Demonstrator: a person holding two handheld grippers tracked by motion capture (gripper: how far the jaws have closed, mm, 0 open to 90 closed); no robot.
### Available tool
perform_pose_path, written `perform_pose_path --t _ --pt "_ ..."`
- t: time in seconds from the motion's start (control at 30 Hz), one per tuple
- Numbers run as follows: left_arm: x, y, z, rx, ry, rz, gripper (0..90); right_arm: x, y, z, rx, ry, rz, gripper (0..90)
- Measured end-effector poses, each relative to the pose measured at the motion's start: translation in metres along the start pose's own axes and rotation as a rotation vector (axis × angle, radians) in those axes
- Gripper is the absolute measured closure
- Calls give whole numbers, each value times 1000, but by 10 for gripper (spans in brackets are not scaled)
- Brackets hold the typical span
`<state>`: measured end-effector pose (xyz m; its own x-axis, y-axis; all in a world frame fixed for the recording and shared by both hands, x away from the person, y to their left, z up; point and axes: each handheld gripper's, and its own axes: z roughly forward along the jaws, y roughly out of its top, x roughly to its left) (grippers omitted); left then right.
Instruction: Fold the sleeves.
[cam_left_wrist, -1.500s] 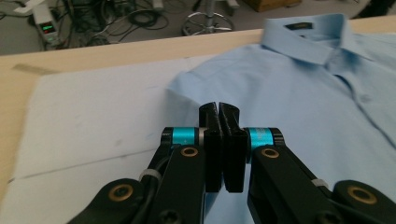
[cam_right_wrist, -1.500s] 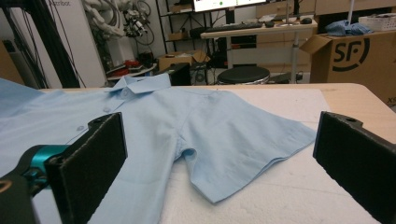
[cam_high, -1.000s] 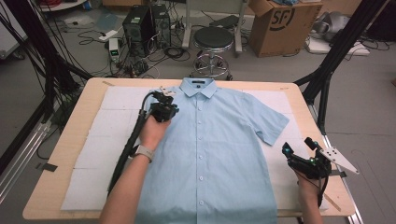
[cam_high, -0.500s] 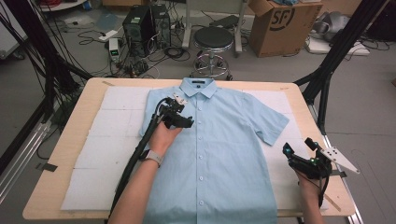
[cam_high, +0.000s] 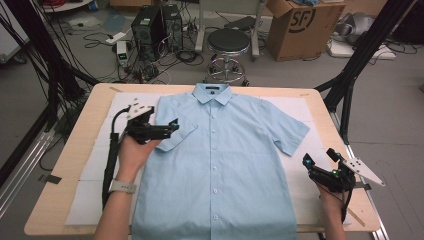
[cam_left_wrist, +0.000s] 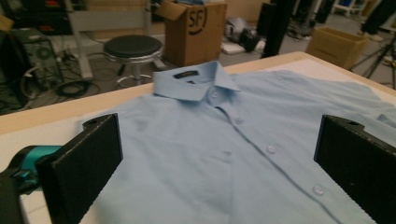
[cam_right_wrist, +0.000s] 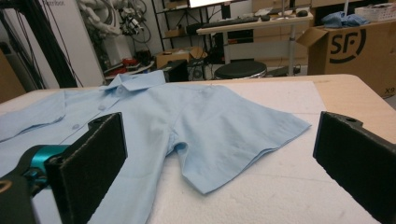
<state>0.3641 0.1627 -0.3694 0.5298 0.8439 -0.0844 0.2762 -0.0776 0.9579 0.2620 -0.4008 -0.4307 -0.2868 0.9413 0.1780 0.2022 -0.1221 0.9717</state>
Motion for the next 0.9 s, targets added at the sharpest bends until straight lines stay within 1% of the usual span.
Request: perform_pose_path --t 0.03,0.07,0.1,0.17,0.2,0.3,0.33,0.37,0.43,0.5,0.53,0.57,0.63,0.67,0.7,0.73,0.77,0.8,0.83,0.9 --pt "3 -5 -8 -23 8 2 17 0 0 1 -1 2 -8 16" --pt "4 -10 -17 -43 7 1 17 1 0 1 7 3 -14 16" --pt "5 -15 -25 -59 8 13 17 1 0 1 7 4 -19 16" --pt "4 -26 -40 -101 29 36 16 1 0 2 15 2 -31 16" --pt "3 -32 -47 -118 28 44 17 1 0 3 22 3 -30 16" --pt "-1 -52 -62 -172 31 32 17 0 1 7 36 -7 -42 16" --pt "-1 -59 -66 -197 24 19 17 0 1 8 36 -8 -50 16" --pt "-1 -64 -68 -211 26 4 17 0 4 10 53 -2 -40 16" --pt "1 -69 -71 -187 63 -4 17 0 6 11 61 4 -37 16" --pt "2 -71 -76 -210 55 7 17 0 10 13 72 0 -55 16" --pt "3 -71 -78 -214 48 9 17 0 13 15 77 4 -55 16" --pt "4 -72 -79 -210 44 11 17 -1 15 16 82 8 -53 16" --pt "3 -72 -80 -201 40 24 17 -4 21 22 101 -11 -73 16" --pt "3 -73 -81 -197 37 32 17 -7 24 26 126 -16 -73 16" --pt "4 -74 -82 -190 32 37 17 -14 31 35 156 -32 -90 16" --pt "4 -75 -82 -182 41 37 17 -14 31 35 156 -32 -90 16" --pt "5 -75 -82 -174 49 36 17 -18 35 41 183 -47 -91 16" --pt "6 -76 -82 -171 50 30 17 -24 39 47 196 -53 -93 16" --pt "7 -77 -82 -171 50 23 17 -30 43 54 210 -61 -86 16" --pt "8 -78 -81 -158 62 16 17 -40 50 69 266 -80 -73 17"
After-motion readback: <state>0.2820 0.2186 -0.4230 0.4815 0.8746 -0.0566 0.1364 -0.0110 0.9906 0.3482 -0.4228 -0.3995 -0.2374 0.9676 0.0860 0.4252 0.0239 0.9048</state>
